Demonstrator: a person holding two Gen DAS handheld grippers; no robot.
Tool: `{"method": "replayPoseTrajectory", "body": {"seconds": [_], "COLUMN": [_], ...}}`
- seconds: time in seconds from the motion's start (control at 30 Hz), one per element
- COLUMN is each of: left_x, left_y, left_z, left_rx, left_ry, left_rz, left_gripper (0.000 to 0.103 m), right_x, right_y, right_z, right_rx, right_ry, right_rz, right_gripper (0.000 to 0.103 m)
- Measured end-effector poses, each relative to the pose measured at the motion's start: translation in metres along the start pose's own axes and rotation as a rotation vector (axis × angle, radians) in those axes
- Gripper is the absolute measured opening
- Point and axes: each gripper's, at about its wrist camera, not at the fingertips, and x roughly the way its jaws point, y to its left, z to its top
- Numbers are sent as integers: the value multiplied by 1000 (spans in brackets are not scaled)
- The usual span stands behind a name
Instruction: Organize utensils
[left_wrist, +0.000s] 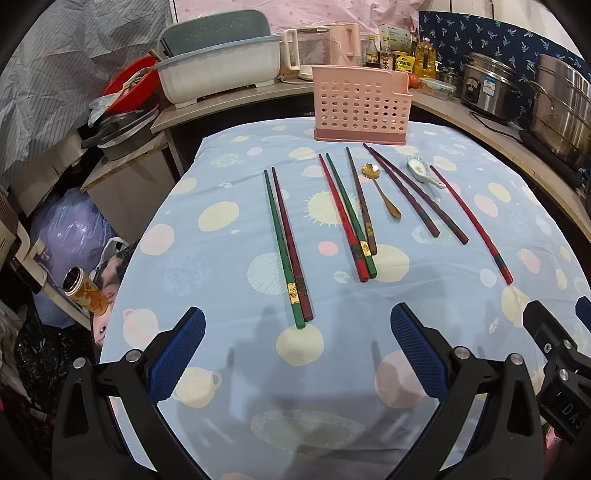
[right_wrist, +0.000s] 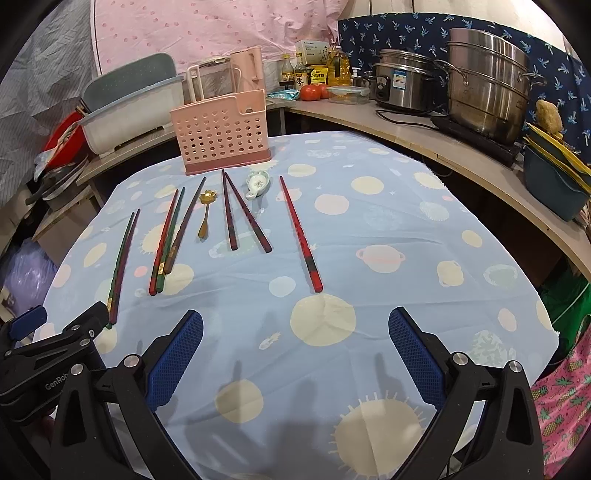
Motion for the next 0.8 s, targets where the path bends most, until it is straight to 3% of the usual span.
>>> {"method": "replayPoseTrajectory", "body": {"seconds": [0.8], "left_x": [-1], "left_y": [-2], "left_z": [-1], "left_rx": [0], "left_ry": [0], "left_rz": [0], "left_gripper": [96], "right_x": [-2], "right_y": [1], "right_z": [0], "right_rx": [-1], "right_ry": [-4], "right_rz": [1], "right_gripper": [96]}}
